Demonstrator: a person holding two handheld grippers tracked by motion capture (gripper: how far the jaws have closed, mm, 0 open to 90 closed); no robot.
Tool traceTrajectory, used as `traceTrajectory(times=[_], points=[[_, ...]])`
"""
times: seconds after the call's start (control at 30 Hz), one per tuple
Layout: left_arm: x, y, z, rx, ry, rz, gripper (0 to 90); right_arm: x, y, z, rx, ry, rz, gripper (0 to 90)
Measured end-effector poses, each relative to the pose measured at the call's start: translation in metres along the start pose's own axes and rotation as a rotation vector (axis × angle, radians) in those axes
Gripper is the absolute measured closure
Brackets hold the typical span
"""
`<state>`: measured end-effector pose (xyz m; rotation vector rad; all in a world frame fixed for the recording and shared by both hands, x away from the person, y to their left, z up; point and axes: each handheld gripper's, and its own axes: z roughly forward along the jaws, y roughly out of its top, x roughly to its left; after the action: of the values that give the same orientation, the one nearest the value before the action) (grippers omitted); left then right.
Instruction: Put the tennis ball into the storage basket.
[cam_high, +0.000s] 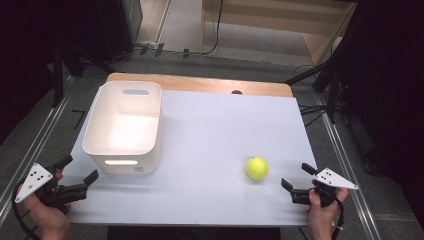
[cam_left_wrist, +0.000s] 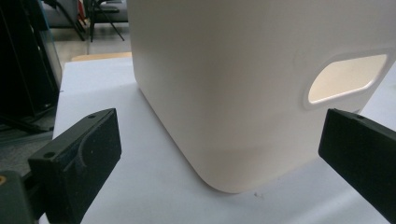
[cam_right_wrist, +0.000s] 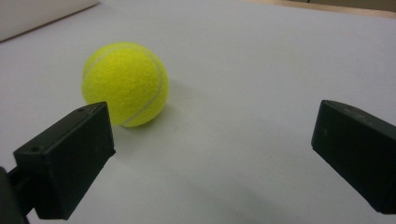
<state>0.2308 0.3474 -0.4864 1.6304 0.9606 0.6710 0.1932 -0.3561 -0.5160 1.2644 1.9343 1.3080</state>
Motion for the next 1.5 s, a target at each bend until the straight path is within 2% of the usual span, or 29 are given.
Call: traceTrajectory(times=[0.23,0.37,0.93,1.1,1.5], points=[[-0.002,-0.001,0.002,-0.004,-0.013,-0.007,0.0,0.002,0.001,0.0,0.012,0.001,-0.016,0.0],[-0.002,-0.002,0.002,-0.006,-0.016,-0.015,0.0,0.005,0.003,0.0,0.036,0.004,-0.032,0.0],[-0.004,-0.002,0.003,-0.013,-0.02,-0.01,0.0,0.016,0.026,0.007,0.107,0.078,-0.077,0.0],[-0.006,-0.002,0.004,-0.007,-0.025,-0.007,0.0,0.022,0.036,0.011,0.162,0.108,-0.119,0.0],[-0.006,-0.003,0.003,-0.015,-0.035,-0.007,0.0,0.031,0.054,0.025,0.259,0.169,-0.166,0.0]])
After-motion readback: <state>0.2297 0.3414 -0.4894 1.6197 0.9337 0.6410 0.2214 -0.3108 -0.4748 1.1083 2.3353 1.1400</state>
